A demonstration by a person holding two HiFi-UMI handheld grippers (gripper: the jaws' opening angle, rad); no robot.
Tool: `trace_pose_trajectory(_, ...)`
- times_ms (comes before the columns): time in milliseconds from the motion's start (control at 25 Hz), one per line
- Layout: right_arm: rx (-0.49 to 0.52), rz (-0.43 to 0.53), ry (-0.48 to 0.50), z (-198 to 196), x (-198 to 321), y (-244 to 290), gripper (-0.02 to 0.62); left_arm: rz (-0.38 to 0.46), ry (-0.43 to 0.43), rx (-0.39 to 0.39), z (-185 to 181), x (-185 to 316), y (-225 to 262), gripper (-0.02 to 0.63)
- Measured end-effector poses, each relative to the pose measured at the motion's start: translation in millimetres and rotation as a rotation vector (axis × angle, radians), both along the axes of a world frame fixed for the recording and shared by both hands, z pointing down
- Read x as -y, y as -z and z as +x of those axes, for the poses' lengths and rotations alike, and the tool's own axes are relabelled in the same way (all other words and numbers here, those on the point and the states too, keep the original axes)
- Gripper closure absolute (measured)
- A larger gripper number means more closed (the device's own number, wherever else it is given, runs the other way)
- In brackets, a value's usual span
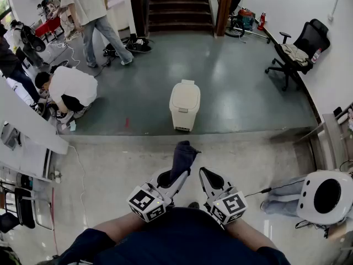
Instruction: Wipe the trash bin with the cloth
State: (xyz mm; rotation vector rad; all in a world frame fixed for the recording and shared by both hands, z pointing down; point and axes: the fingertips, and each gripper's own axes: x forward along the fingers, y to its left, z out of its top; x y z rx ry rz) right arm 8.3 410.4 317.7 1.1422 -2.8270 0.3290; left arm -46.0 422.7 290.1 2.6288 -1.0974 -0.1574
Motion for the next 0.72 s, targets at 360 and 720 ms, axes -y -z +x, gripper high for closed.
trace_pose_trajectory(360,0.004,-0.007,0.012,8.7,7.9,-4.0,0.591,-0.005,0.004,0.009,9.8,8.0,-2.8,0.552)
trace_pose_trajectory(720,0.044,-0.002,0.050,35.4,37.1,-9.9,0.591,0.009,0.070,0.039,28.6,40.2,-4.3,0.552)
